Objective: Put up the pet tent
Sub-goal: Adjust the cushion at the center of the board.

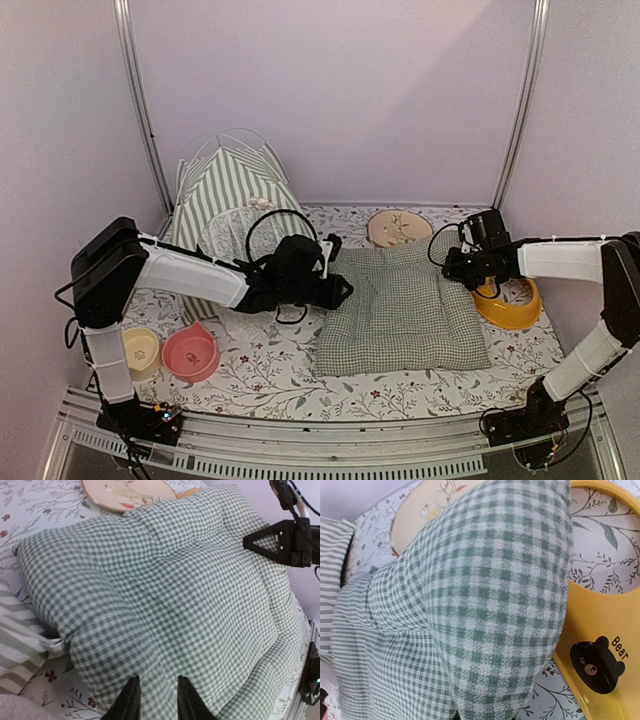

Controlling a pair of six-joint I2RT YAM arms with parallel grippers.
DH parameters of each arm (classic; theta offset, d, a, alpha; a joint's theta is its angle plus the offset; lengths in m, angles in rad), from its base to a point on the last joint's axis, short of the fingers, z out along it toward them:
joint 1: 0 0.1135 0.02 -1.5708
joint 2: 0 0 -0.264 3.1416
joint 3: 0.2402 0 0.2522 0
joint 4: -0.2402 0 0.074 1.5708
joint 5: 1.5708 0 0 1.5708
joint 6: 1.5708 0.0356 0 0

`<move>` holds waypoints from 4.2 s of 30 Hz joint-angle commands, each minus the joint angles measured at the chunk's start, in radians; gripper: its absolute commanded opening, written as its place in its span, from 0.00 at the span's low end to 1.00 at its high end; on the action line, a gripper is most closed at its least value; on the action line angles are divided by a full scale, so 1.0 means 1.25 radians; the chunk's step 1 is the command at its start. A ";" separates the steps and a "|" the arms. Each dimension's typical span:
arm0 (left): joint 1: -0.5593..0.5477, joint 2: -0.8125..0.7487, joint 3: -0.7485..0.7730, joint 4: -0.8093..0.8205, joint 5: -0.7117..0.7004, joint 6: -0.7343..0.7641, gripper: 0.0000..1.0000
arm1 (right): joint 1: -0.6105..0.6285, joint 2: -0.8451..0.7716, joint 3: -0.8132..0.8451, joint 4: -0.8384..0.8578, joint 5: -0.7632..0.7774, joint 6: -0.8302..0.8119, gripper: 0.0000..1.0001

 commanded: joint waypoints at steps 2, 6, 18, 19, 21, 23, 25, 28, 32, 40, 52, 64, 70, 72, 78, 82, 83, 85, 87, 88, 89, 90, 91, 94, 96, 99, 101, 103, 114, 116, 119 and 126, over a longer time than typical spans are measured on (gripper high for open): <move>-0.043 -0.028 0.047 0.132 0.130 0.019 0.23 | 0.032 -0.133 0.011 -0.067 0.036 -0.014 0.00; -0.069 -0.024 0.066 0.157 0.153 -0.008 0.22 | 0.145 -0.155 0.050 -0.145 0.111 -0.020 0.03; -0.054 -0.131 -0.147 0.021 -0.094 -0.124 0.59 | 0.171 -0.142 0.145 -0.298 0.268 -0.074 0.00; -0.053 -0.120 -0.144 0.014 -0.090 -0.127 0.58 | 0.185 -0.138 0.151 -0.292 0.250 -0.072 0.00; -0.052 -0.090 -0.138 0.009 -0.094 -0.129 0.59 | 0.206 -0.124 0.164 -0.291 0.248 -0.065 0.00; -0.052 -0.057 -0.127 -0.001 -0.084 -0.132 0.86 | 0.222 -0.106 0.170 -0.295 0.249 -0.058 0.00; -0.053 -0.031 -0.121 0.014 -0.057 -0.123 0.99 | 0.231 -0.094 0.168 -0.293 0.251 -0.051 0.00; -0.050 0.002 -0.114 0.039 -0.026 -0.139 0.99 | 0.233 -0.082 0.160 -0.285 0.248 -0.043 0.00; -0.048 0.023 -0.096 0.016 -0.052 -0.135 0.99 | 0.234 -0.075 0.155 -0.285 0.274 -0.041 0.00; -0.093 -0.008 -0.096 0.186 0.032 -0.040 0.00 | 0.233 -0.058 0.167 -0.242 0.148 -0.011 0.00; -0.204 0.075 -0.023 0.329 0.190 0.180 0.00 | 0.297 -0.032 0.068 -0.044 -0.058 0.124 0.04; -0.185 0.129 -0.039 0.348 0.333 0.140 0.00 | 0.354 -0.057 -0.002 -0.026 -0.163 -0.010 0.69; -0.177 0.056 -0.143 0.399 0.307 0.095 0.00 | 0.353 -0.077 -0.011 -0.082 -0.172 -0.071 0.79; -0.176 0.007 -0.168 0.402 0.296 0.093 0.02 | 0.353 -0.079 -0.022 -0.080 -0.165 -0.073 0.80; -0.180 -0.069 -0.187 0.352 0.276 0.082 0.99 | 0.354 -0.073 -0.038 -0.060 -0.124 -0.060 0.81; -0.180 -0.134 -0.195 0.251 0.193 0.065 1.00 | 0.351 -0.077 -0.036 -0.054 -0.105 -0.052 0.83; -0.179 -0.151 -0.203 0.232 0.173 0.060 0.99 | 0.351 -0.078 -0.036 -0.053 -0.103 -0.052 0.84; -0.180 -0.191 -0.233 0.207 0.144 0.048 0.99 | 0.350 -0.078 -0.037 -0.052 -0.104 -0.055 0.84; -0.181 -0.229 -0.253 0.181 0.136 0.048 0.99 | 0.349 -0.078 -0.039 -0.050 -0.105 -0.057 0.86; -0.181 -0.240 -0.260 0.165 0.135 0.049 0.99 | 0.348 -0.079 -0.040 -0.050 -0.107 -0.059 0.86; -0.182 -0.251 -0.265 0.138 0.118 0.045 0.99 | 0.347 -0.080 -0.038 -0.050 -0.112 -0.060 0.86; -0.181 -0.258 -0.270 0.105 0.103 0.036 0.99 | 0.347 -0.081 -0.036 -0.050 -0.118 -0.061 0.86; -0.178 -0.267 -0.274 0.067 0.089 0.026 0.99 | 0.346 -0.083 -0.035 -0.050 -0.126 -0.065 0.87; -0.167 -0.294 -0.298 -0.021 0.073 -0.014 0.99 | 0.347 -0.092 -0.033 -0.052 -0.148 -0.075 0.88; -0.164 -0.327 -0.317 -0.061 0.079 -0.041 0.99 | 0.347 -0.097 -0.033 -0.061 -0.148 -0.081 0.88; -0.177 -0.397 -0.347 -0.121 0.080 -0.067 0.99 | 0.348 -0.105 -0.038 -0.078 -0.122 -0.080 0.89; -0.190 -0.442 -0.370 -0.183 0.058 -0.089 1.00 | 0.347 -0.110 -0.040 -0.083 -0.105 -0.076 0.89; -0.192 -0.476 -0.408 -0.229 0.039 -0.126 1.00 | 0.347 -0.114 -0.041 -0.084 -0.096 -0.072 0.88; -0.204 -0.389 -0.392 -0.233 -0.045 -0.178 1.00 | 0.353 -0.144 -0.045 -0.104 -0.095 -0.081 0.85; -0.188 -0.356 -0.396 -0.168 -0.029 -0.167 0.99 | 0.356 -0.147 -0.045 -0.104 -0.101 -0.083 0.84; -0.182 -0.265 -0.334 -0.127 -0.011 -0.123 0.83 | 0.366 -0.151 -0.038 -0.108 -0.105 -0.087 0.81; -0.191 -0.229 -0.200 -0.031 0.022 -0.060 0.15 | 0.387 -0.154 -0.035 -0.092 -0.146 -0.078 0.69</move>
